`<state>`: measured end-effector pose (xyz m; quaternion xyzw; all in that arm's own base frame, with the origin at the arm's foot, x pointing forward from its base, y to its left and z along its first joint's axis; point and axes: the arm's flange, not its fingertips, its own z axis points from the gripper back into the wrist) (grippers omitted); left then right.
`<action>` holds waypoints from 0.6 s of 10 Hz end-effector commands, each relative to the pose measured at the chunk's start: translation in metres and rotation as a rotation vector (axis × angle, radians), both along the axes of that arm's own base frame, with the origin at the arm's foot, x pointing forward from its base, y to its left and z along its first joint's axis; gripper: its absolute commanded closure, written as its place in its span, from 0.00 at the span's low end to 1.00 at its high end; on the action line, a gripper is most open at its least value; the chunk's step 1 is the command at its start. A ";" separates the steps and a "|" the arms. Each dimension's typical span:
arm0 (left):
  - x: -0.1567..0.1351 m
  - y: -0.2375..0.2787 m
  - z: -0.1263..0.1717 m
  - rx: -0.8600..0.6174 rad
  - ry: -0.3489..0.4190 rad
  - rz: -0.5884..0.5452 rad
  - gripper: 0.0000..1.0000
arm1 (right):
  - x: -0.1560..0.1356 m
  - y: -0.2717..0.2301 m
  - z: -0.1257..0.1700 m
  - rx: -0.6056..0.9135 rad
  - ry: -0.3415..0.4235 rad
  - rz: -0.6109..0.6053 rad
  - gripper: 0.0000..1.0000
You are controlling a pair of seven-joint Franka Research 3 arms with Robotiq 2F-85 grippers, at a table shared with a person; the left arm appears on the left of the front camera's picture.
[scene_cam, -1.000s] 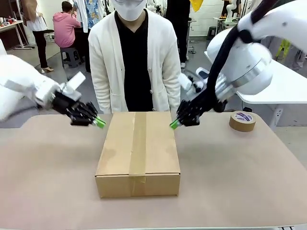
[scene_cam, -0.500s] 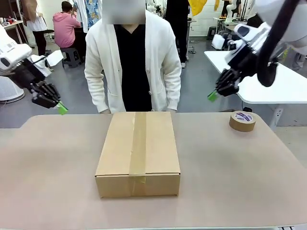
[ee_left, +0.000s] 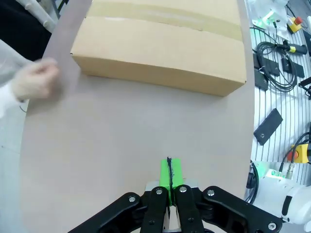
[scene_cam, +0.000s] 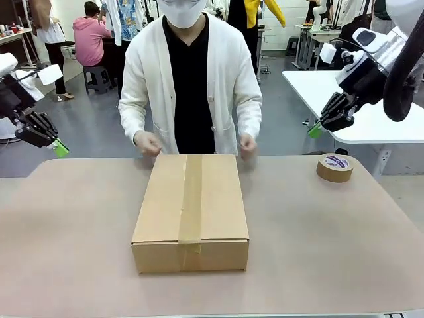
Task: Wrap the clocks to prevent damage.
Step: After the human seals the box with tape, release both hands from the side flaps of the Package Box.
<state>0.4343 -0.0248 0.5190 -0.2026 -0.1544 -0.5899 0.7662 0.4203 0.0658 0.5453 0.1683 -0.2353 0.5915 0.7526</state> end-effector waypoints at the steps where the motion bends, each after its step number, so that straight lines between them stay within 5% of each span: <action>1: 0.007 -0.006 -0.006 0.006 -0.008 0.005 0.99 | 0.006 0.004 0.001 -0.010 -0.001 0.003 0.99; 6: 0.007 -0.006 -0.006 0.006 -0.008 0.005 0.99 | 0.006 0.004 0.001 -0.010 -0.001 0.003 0.99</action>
